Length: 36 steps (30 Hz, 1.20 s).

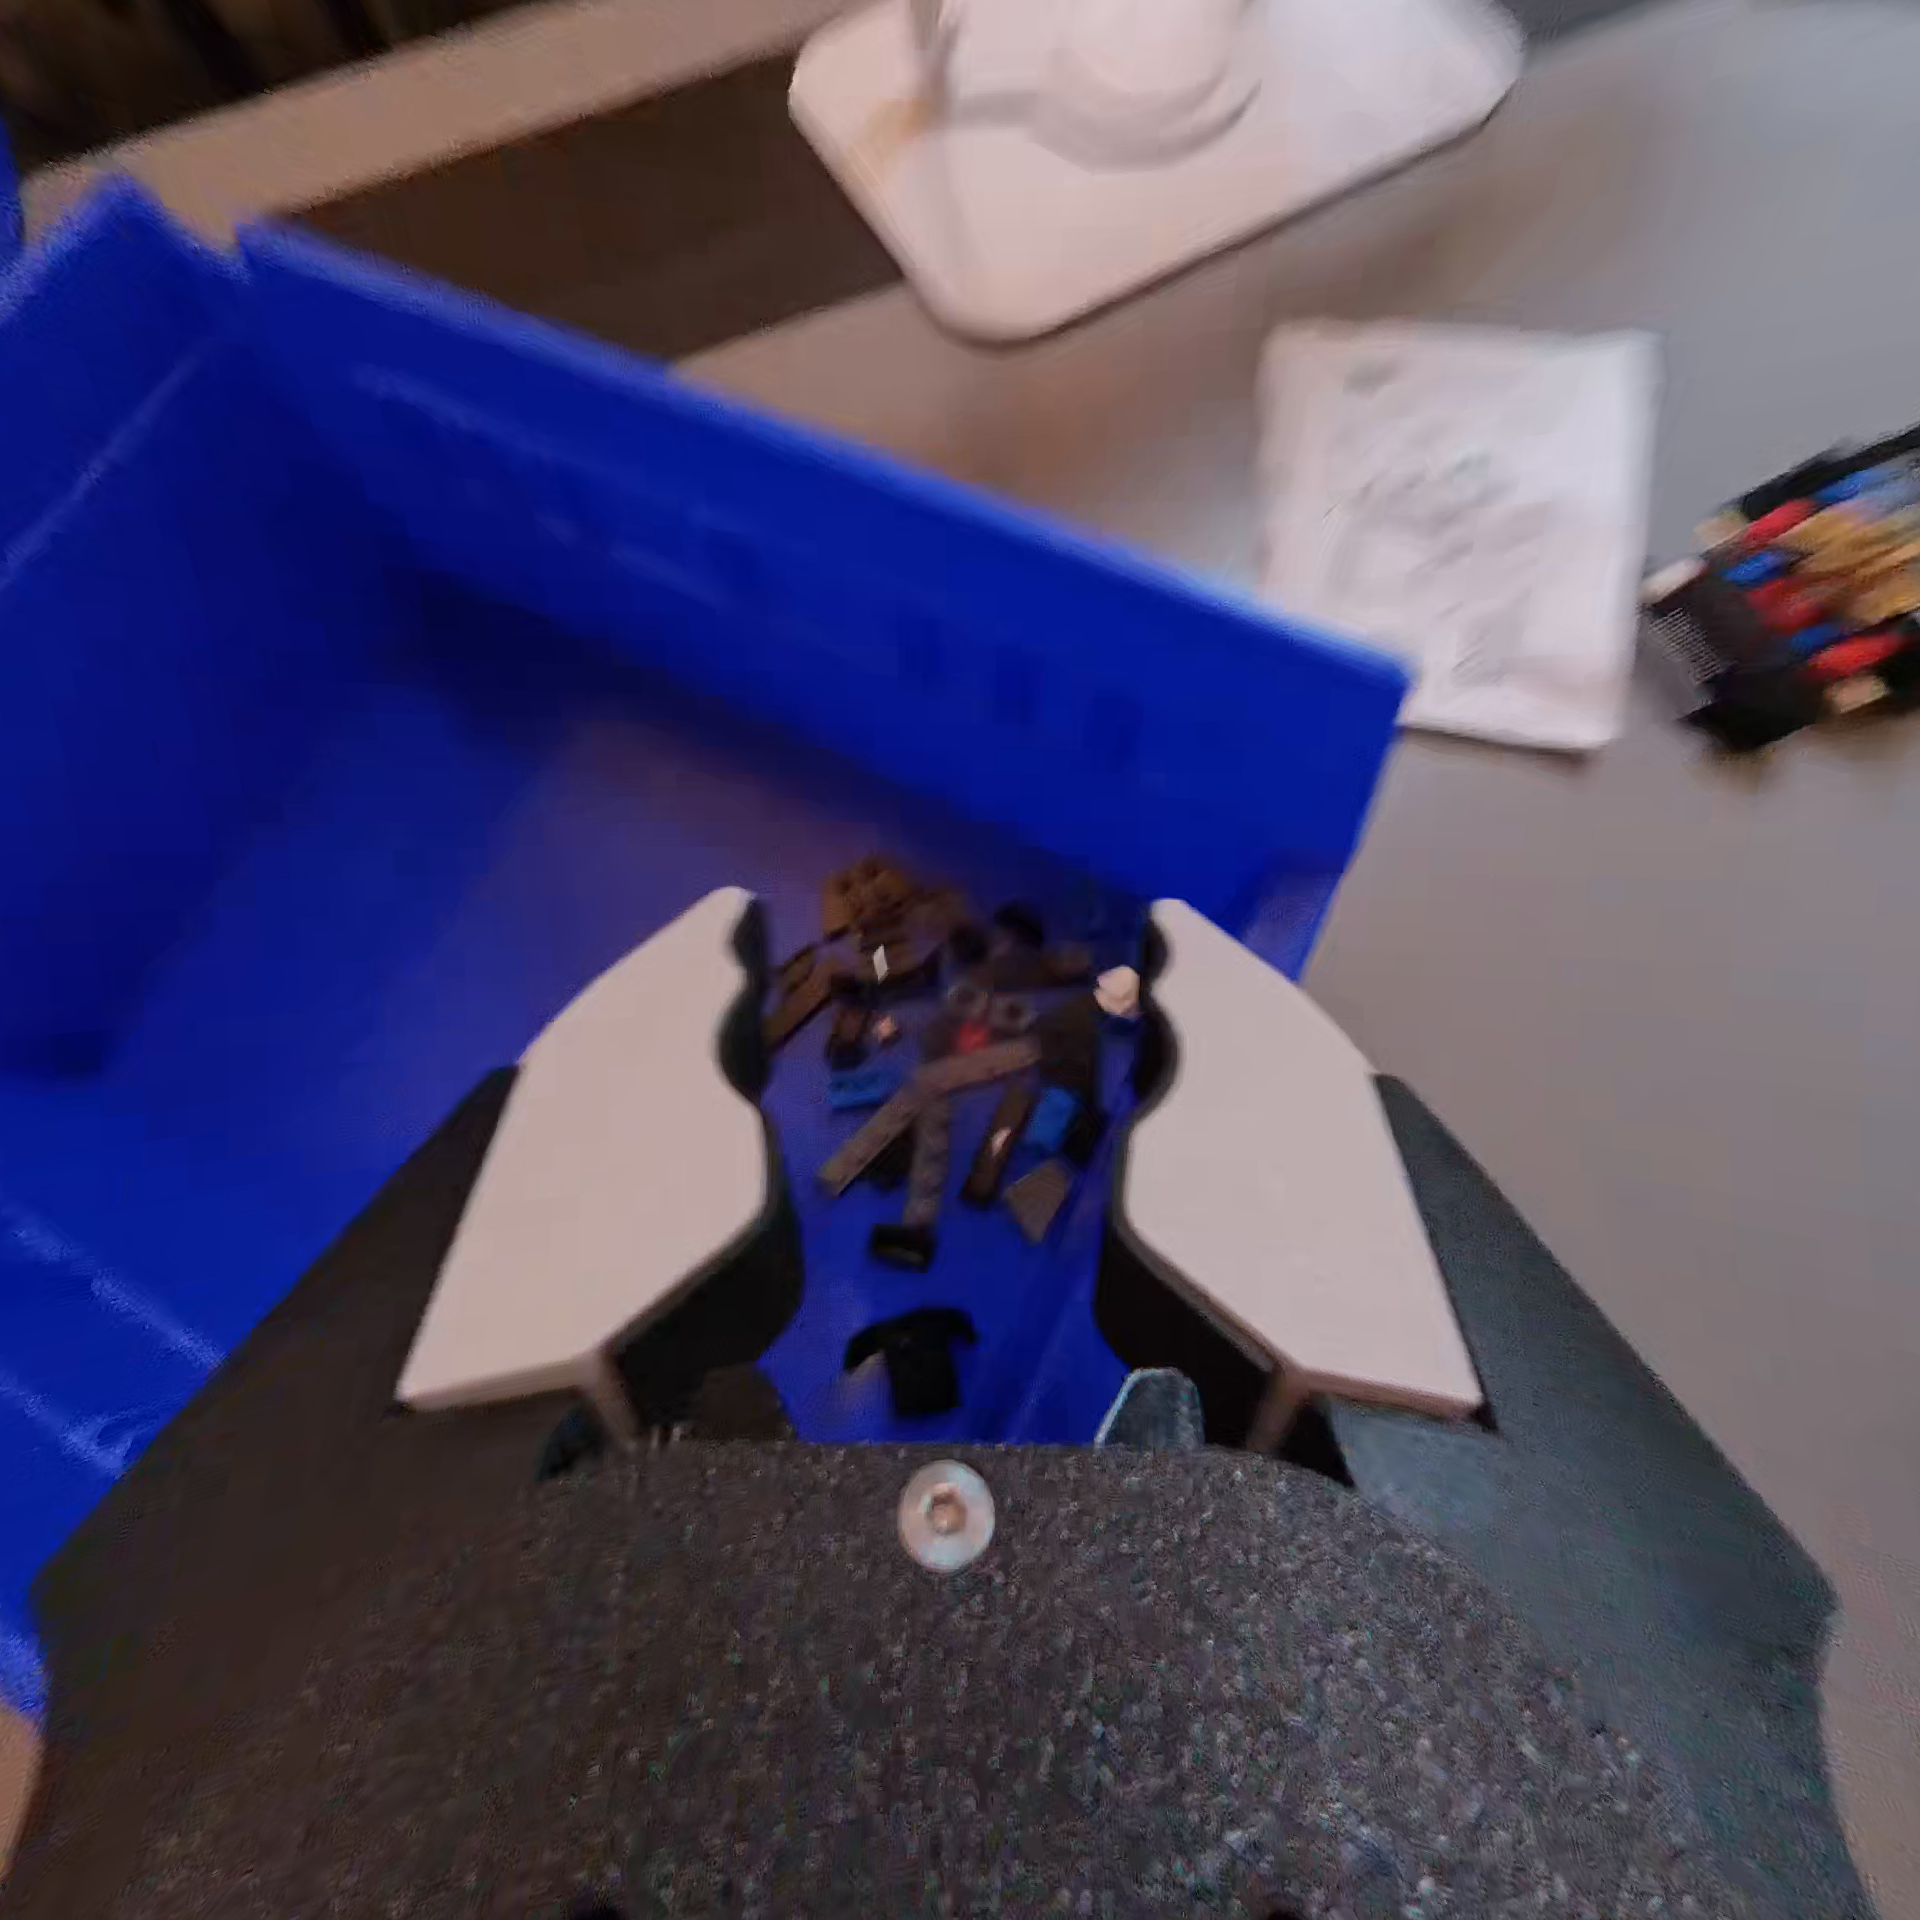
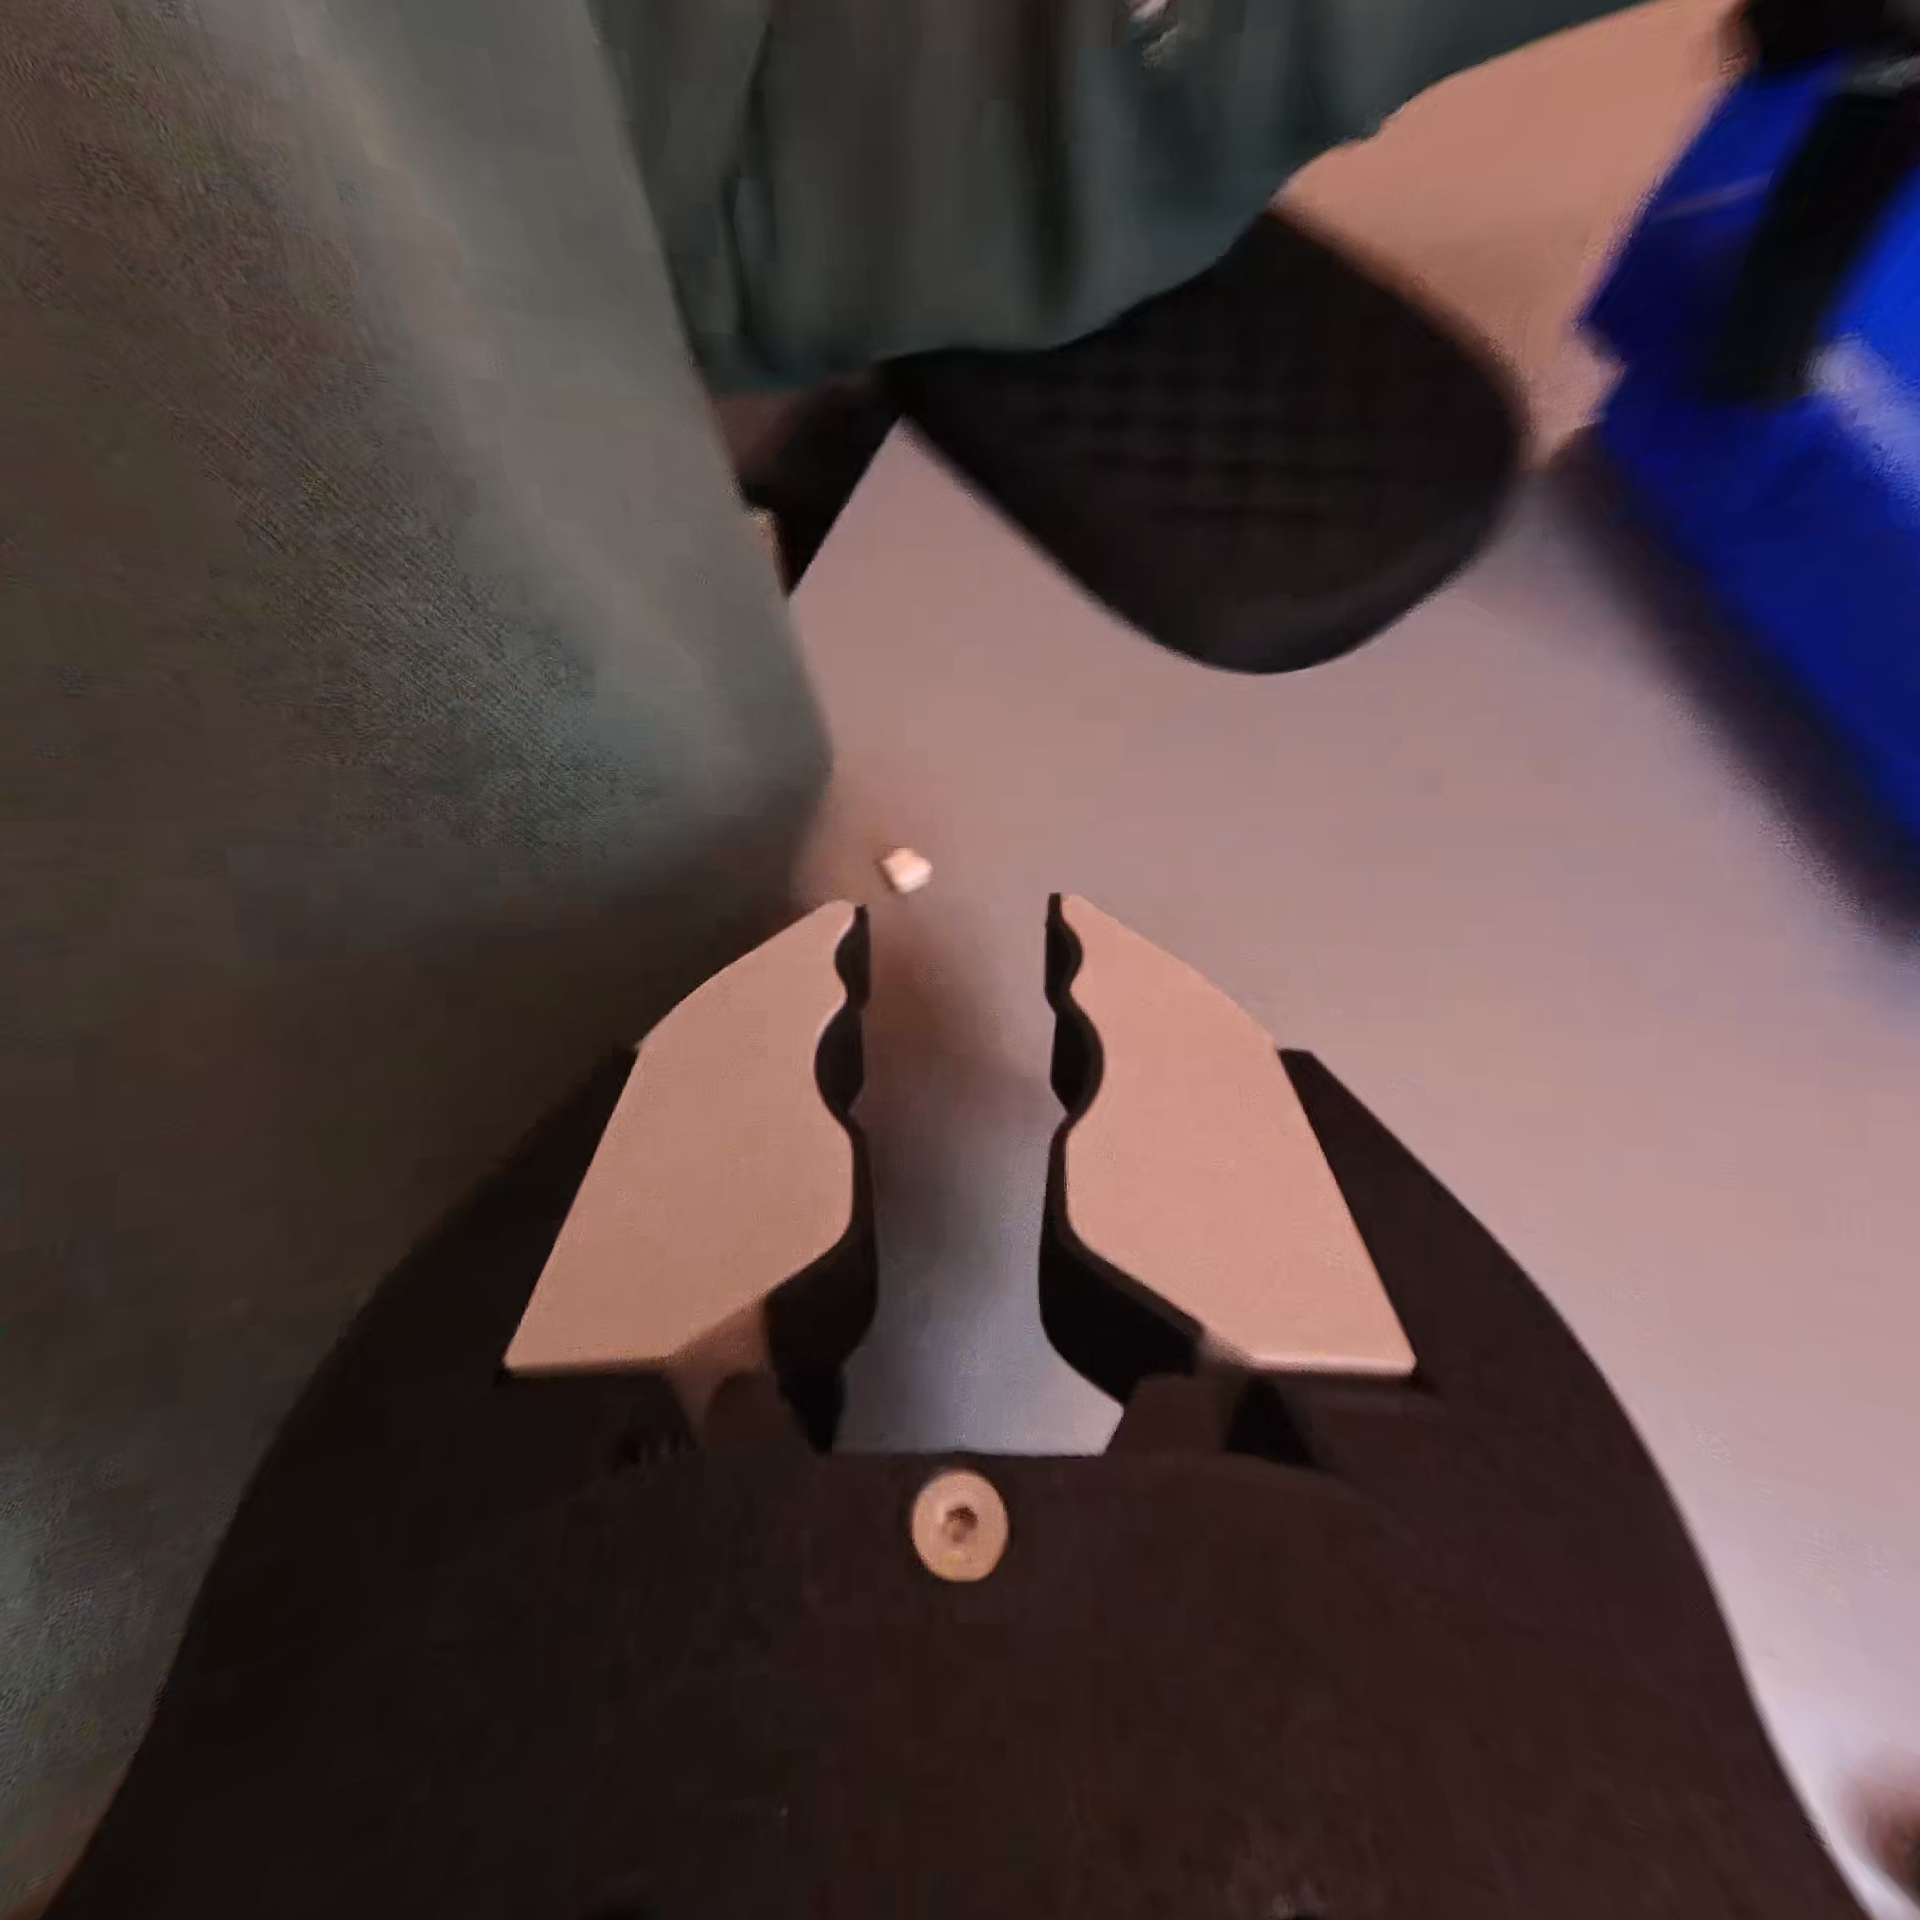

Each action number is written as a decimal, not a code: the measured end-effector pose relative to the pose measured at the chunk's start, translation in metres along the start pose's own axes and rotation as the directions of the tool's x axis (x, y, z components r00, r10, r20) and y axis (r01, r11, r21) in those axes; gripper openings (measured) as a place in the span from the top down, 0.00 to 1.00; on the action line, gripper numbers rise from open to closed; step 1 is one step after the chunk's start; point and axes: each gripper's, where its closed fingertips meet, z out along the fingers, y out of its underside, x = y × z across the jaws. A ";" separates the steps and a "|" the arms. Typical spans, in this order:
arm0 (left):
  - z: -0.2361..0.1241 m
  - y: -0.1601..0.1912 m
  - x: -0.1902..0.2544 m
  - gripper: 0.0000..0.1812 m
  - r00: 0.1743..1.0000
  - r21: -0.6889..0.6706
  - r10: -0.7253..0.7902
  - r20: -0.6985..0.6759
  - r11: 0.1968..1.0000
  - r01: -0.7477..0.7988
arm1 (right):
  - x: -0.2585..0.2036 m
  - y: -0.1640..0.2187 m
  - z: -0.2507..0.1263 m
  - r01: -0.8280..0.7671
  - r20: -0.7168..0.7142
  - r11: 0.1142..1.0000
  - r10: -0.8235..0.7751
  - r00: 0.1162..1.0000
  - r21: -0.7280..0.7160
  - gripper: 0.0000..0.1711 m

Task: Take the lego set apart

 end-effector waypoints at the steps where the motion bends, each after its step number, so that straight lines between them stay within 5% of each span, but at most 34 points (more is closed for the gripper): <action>1: 0.005 0.010 -0.004 0.54 1.000 -0.058 0.009 0.028 0.998 -0.007 | -0.006 0.004 0.011 0.017 0.021 0.999 -0.016 1.000 -0.044 0.80; 4: 0.012 0.019 0.007 0.48 1.000 -0.094 0.006 -0.024 0.996 -0.008 | -0.014 0.011 0.032 0.038 0.059 0.994 -0.032 0.998 -0.102 0.80; 9: -0.015 -0.014 0.058 0.64 0.935 0.119 0.018 -0.355 0.992 0.026 | 0.001 0.011 0.041 0.044 -0.028 0.993 -0.047 0.998 -0.112 0.96; 12: -0.047 -0.031 0.102 0.73 0.741 0.193 0.013 -0.672 0.968 0.158 | 0.026 -0.002 0.020 0.039 -0.166 0.999 -0.036 0.985 0.018 0.97; 15: -0.070 -0.026 0.141 0.75 0.479 0.129 0.018 -0.878 0.971 0.200 | 0.070 -0.036 -0.045 0.118 -0.446 0.955 0.016 0.895 0.271 0.97; 19: -0.088 -0.027 0.182 0.73 0.223 0.052 -0.002 -0.975 0.970 0.237 | 0.097 -0.050 -0.112 0.297 -0.721 0.920 -0.024 0.692 0.255 0.97; 25: -0.098 -0.046 0.199 0.90 0.003 -0.082 -0.089 -0.996 0.930 0.357 | 0.101 -0.047 -0.130 0.342 -0.790 0.915 -0.045 0.612 0.213 0.99; 31: -0.093 -0.046 0.198 0.95 -0.022 -0.132 -0.133 -0.991 0.920 0.369 | 0.104 -0.044 -0.137 0.362 -0.826 0.917 -0.069 0.559 0.169 1.00; 36: -0.085 -0.045 0.198 0.95 0.061 -0.084 -0.113 -0.992 0.932 0.354 | 0.107 -0.037 -0.136 0.335 -0.812 0.928 -0.070 0.579 0.159 1.00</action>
